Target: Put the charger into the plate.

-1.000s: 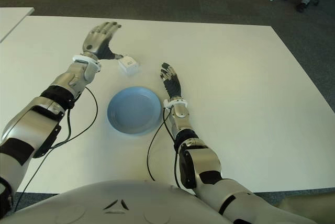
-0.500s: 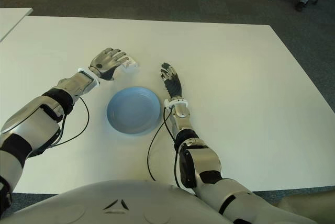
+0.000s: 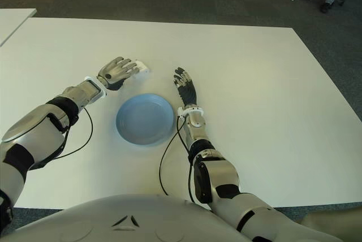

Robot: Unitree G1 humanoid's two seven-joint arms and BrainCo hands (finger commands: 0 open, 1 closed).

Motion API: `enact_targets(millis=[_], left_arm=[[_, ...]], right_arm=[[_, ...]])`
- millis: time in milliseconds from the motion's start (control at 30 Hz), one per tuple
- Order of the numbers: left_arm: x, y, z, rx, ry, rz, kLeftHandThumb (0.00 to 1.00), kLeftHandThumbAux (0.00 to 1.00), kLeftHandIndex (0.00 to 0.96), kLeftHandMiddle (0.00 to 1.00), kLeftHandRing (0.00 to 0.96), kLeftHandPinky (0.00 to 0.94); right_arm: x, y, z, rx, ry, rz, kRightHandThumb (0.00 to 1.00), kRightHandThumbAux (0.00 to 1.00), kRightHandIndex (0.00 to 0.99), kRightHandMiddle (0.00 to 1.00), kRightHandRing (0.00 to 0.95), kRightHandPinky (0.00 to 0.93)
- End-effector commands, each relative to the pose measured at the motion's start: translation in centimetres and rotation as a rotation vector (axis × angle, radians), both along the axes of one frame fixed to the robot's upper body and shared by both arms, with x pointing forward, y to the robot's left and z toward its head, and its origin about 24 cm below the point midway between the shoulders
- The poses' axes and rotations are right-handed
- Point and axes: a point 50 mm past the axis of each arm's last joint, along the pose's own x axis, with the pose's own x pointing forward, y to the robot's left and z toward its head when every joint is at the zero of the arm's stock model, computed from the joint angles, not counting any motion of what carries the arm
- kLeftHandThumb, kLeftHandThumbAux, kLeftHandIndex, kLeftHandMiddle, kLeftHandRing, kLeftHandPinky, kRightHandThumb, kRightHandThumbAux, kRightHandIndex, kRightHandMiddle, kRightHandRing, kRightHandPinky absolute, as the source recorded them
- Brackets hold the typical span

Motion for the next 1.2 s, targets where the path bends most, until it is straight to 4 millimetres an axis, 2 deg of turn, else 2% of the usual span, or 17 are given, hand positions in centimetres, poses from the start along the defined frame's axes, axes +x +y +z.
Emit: enact_targets(millis=[33, 467, 1200], left_arm=[[-1.5, 0.8, -2.2, 0.046, 0.11, 0.017, 0.0, 0.778, 0.0, 0.0, 0.0, 0.0], [-2.7, 1.7, -3.8, 0.058, 0.231, 0.103, 0.0, 0.767, 0.0, 0.0, 0.0, 0.007], [-3.5, 2.2, -4.4, -0.043, 0.313, 0.15, 0.0, 0.767, 0.0, 0.0, 0.0, 0.035]], right_arm=[[-1.5, 1.2, -1.9, 0.036, 0.112, 0.014, 0.0, 0.553, 0.116, 0.158, 0.136, 0.135], [-1.5, 1.3, -1.8, 0.033, 0.101, 0.004, 0.0, 0.551, 0.127, 0.167, 0.148, 0.154], [-1.5, 1.3, -1.8, 0.029, 0.098, 0.022, 0.0, 0.557, 0.124, 0.195, 0.166, 0.15]])
